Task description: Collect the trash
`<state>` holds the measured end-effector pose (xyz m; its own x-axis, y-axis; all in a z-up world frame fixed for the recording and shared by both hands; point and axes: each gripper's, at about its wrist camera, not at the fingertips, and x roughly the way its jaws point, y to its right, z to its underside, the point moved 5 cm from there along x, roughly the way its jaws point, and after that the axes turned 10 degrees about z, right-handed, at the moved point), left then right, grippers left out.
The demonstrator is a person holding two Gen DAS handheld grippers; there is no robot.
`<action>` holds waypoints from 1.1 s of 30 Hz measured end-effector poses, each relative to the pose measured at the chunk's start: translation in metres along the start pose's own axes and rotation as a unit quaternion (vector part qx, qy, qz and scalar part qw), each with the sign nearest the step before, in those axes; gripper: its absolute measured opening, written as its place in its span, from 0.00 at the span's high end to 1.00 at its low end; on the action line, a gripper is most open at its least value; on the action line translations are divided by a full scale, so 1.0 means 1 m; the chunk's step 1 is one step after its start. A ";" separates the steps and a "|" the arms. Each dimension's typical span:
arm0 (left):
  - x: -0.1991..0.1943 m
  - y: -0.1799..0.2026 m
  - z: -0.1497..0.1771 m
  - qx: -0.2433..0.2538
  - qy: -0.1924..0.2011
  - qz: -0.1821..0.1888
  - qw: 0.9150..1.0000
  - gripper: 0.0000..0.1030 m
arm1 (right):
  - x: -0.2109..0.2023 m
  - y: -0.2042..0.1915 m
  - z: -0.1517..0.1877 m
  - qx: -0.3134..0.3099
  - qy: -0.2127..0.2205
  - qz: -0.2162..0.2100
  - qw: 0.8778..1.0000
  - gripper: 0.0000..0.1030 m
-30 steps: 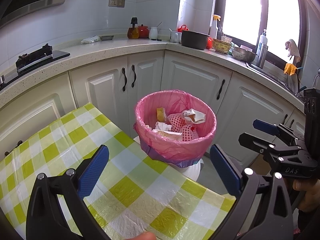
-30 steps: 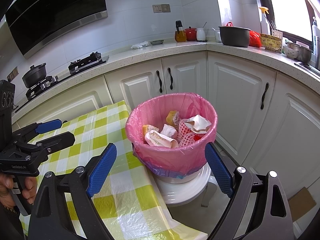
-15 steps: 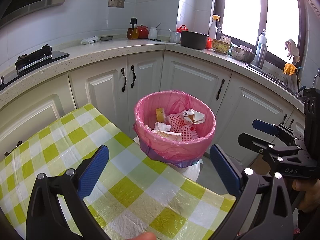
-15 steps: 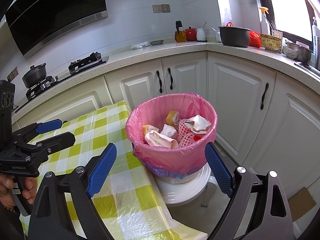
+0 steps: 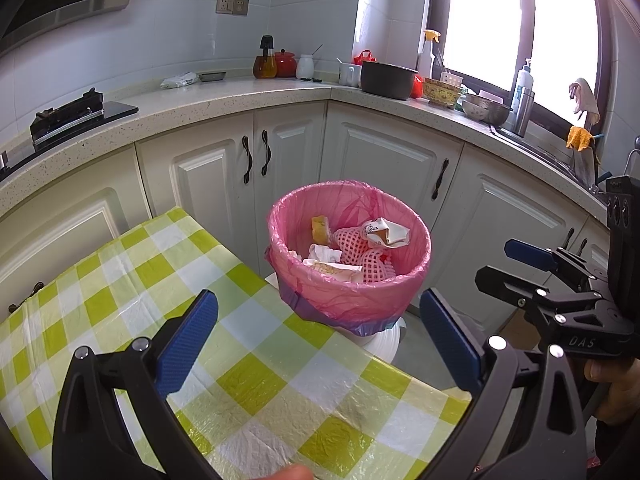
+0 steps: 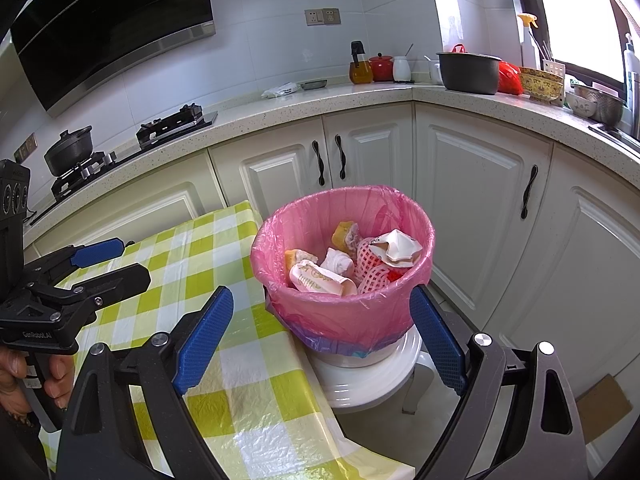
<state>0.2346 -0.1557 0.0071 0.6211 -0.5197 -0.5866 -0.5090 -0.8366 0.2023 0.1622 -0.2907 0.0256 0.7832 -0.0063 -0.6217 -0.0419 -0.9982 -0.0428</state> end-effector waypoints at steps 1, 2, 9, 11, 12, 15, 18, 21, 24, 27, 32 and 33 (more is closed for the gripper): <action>0.000 0.000 -0.001 0.000 0.000 0.001 1.000 0.05 | 0.000 0.000 0.000 0.000 0.000 0.000 1.000 0.18; 0.000 0.000 -0.001 0.001 0.000 0.001 1.000 0.05 | 0.000 0.000 0.000 0.000 0.000 0.000 1.000 0.18; 0.001 0.002 -0.001 0.001 -0.001 0.001 1.000 0.05 | 0.000 0.000 0.000 0.001 0.000 0.000 1.000 0.18; 0.001 0.002 -0.001 0.002 -0.001 0.001 1.000 0.05 | 0.000 0.000 0.000 0.000 0.000 0.000 1.000 0.18; 0.001 0.002 -0.001 0.001 0.000 0.001 1.000 0.05 | 0.000 0.000 0.000 0.000 0.000 0.000 1.000 0.18; 0.001 0.002 0.000 0.002 -0.001 0.000 1.000 0.05 | 0.000 0.000 0.000 0.000 -0.001 0.000 1.000 0.18; 0.002 0.003 -0.001 0.002 0.001 0.002 1.000 0.05 | 0.000 0.000 0.000 0.001 -0.001 0.000 1.000 0.18; 0.001 0.004 0.001 0.006 0.002 0.001 1.000 0.05 | 0.000 0.000 0.000 0.001 0.000 0.001 1.000 0.18; 0.002 0.007 0.002 0.018 -0.002 -0.002 1.000 0.05 | 0.001 0.000 0.001 0.000 -0.001 0.001 1.000 0.18; 0.001 0.006 0.004 0.017 -0.002 -0.001 1.000 0.05 | 0.000 0.000 0.001 0.001 -0.001 0.000 1.000 0.18; 0.000 0.005 0.004 0.018 -0.001 -0.003 1.000 0.05 | 0.000 0.000 0.002 0.001 -0.001 0.001 1.000 0.18; 0.000 0.005 0.004 0.018 -0.002 -0.004 1.000 0.05 | 0.000 0.000 0.002 0.000 -0.001 0.001 1.000 0.18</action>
<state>0.2298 -0.1587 0.0055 0.6235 -0.5118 -0.5910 -0.5246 -0.8344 0.1692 0.1610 -0.2908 0.0237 0.7819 -0.0074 -0.6233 -0.0436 -0.9981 -0.0428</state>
